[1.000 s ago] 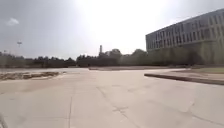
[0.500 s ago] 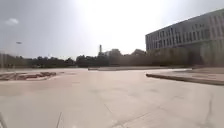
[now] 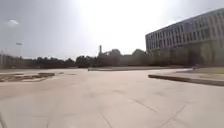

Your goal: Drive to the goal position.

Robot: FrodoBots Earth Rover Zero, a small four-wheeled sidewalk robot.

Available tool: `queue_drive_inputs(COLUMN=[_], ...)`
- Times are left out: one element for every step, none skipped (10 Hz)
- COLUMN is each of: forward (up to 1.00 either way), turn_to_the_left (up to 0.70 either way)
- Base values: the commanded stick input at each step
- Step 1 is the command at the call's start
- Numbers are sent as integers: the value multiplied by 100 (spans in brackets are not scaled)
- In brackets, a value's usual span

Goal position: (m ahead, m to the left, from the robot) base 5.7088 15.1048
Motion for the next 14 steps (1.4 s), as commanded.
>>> queue_drive_inputs(forward=[70, 70, 70, 70, 70, 70, 70, 70, 70, 70, 70, 70, 70, 70], turn_to_the_left=[37, 37, 37, 37, 14, 2, 2, 2, 2, 2, 2, 2, 2, 2])
